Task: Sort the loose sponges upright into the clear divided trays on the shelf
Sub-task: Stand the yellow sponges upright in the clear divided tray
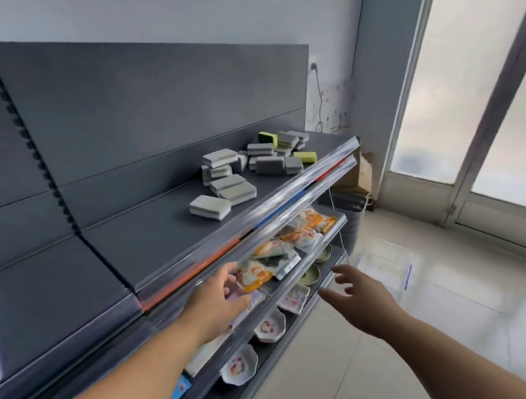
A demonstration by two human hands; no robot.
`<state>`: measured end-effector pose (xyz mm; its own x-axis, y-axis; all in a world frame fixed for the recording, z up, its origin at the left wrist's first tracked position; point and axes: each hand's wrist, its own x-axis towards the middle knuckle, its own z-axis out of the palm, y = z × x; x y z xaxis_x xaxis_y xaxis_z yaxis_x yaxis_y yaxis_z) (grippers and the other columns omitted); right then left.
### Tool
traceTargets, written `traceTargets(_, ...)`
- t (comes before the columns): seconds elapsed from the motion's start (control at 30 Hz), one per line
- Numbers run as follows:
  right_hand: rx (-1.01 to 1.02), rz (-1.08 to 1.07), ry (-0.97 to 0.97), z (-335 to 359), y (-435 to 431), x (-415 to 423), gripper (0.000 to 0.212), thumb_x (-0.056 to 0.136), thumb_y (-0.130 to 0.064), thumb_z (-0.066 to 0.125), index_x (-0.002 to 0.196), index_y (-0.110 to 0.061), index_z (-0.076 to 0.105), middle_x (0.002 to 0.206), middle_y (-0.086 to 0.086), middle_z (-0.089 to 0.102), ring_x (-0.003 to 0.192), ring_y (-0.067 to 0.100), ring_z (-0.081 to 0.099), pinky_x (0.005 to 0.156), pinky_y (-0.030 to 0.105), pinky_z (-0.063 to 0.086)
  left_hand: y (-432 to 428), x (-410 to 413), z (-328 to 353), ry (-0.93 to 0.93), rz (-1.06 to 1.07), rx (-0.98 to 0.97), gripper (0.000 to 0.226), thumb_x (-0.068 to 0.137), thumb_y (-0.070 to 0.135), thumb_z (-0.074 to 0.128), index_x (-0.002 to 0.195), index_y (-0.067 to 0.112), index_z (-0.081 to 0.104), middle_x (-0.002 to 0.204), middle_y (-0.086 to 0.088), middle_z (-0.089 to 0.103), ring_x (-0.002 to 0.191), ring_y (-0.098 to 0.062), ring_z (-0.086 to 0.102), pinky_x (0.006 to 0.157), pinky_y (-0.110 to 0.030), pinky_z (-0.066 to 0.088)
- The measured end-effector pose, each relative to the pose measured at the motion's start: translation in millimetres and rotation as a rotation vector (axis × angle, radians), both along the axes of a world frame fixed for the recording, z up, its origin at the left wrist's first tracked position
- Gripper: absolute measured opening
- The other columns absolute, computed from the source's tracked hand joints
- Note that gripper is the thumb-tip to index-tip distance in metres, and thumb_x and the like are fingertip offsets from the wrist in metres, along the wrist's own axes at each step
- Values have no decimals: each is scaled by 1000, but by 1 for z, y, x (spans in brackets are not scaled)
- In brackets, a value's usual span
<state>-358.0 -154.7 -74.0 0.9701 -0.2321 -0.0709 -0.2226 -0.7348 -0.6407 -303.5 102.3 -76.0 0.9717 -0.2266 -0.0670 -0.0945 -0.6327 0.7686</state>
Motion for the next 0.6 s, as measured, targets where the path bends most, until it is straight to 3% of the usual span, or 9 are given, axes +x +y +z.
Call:
traceTargets(0.17, -19, -5, -40, 10, 2, 109, 63, 80, -57, 63, 135, -32, 45, 128, -6, 59, 111, 13, 58, 94, 29, 47, -7, 115, 6, -80, -12, -29, 68, 84, 29, 69, 142, 28, 34, 127, 6, 48, 116, -12, 51, 91, -25, 43)
traceTargets(0.27, -14, -6, -26, 21, 4, 178, 62, 80, -56, 63, 134, -33, 45, 127, -8, 59, 109, 13, 58, 84, 26, 48, -2, 182, 22, -118, 6, -30, 65, 86, 29, 67, 142, 26, 34, 130, 6, 48, 119, -12, 49, 89, -20, 37)
traceTargets(0.4, 19, -28, -73, 34, 2, 264, 59, 80, -56, 64, 132, -32, 47, 123, -8, 61, 108, 12, 59, 87, 30, 50, 1, 263, 42, -181, 34, 15, 60, 86, 33, 65, 139, 31, 37, 125, 12, 49, 116, -8, 49, 96, -27, 41)
traceTargets(0.6, 76, -68, -125, 39, -28, 363, 53, 82, -49, 66, 129, -30, 51, 119, -7, 61, 106, 13, 60, 81, 32, 54, -28, 350, 47, -198, 33, 17, 57, 85, 30, 67, 136, 29, 41, 125, 10, 50, 116, -9, 50, 91, -20, 36)
